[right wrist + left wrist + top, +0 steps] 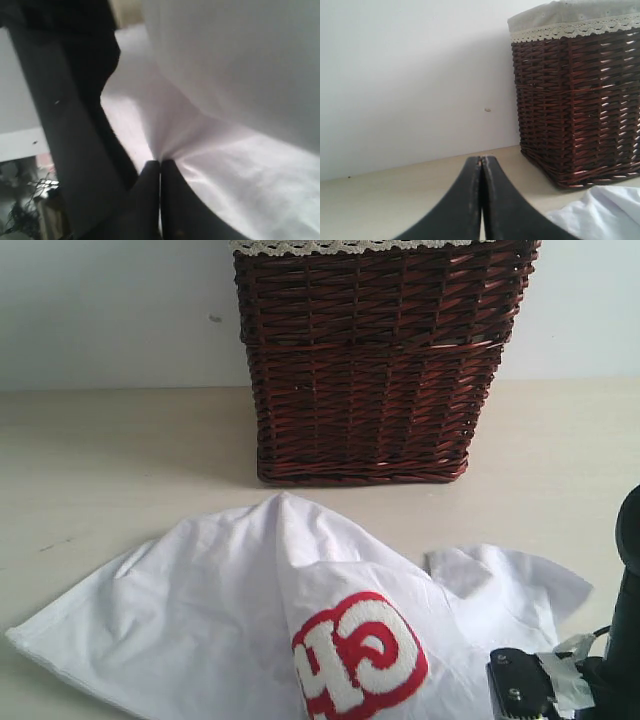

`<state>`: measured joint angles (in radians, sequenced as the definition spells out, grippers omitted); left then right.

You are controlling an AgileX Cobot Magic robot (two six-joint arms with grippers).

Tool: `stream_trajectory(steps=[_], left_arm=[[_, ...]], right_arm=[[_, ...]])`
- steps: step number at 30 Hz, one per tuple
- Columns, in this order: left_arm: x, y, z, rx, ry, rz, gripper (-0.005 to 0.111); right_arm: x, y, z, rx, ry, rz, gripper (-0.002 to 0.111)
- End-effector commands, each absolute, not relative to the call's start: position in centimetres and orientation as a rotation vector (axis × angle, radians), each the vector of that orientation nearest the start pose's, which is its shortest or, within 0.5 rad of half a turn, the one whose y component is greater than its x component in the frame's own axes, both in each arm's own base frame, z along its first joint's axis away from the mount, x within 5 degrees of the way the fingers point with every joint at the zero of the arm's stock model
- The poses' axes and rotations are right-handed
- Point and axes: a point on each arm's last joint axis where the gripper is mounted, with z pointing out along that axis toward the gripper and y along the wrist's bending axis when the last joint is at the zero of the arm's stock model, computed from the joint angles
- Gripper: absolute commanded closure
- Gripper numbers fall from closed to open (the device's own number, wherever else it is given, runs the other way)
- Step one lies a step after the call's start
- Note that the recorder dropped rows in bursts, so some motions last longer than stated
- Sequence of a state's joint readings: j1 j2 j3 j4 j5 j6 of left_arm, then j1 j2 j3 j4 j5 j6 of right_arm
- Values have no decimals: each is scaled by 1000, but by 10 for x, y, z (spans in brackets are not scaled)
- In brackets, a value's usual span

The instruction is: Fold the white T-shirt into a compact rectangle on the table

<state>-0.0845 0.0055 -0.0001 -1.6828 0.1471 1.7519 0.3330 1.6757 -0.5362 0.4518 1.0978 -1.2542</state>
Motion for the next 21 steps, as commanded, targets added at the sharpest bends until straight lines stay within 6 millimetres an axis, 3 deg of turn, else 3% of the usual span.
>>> stream_trajectory(steps=[1,7,10,13,15,18,21], left_arm=[[54,-18,215,235,1450,-129,107],[54,-18,215,235,1450,-129,107],[54,-18,215,235,1450,-129,107],[54,-18,215,235,1450,-129,107],[54,-18,215,235,1450,-129,107],[54,-18,215,235,1450,-129,107],[54,-18,215,235,1450,-129,107]], right_arm=[[142,86,126,-2046,2709,984,108],[148,94,146,-1840,2605,869,104],[147,94,153,-1835,2566,841,85],[143,95,160,-1825,2555,896,59],[140,98,166,-1789,2541,946,48],[140,100,177,-1741,2483,918,45],[155,96,188,-1682,2419,648,45]])
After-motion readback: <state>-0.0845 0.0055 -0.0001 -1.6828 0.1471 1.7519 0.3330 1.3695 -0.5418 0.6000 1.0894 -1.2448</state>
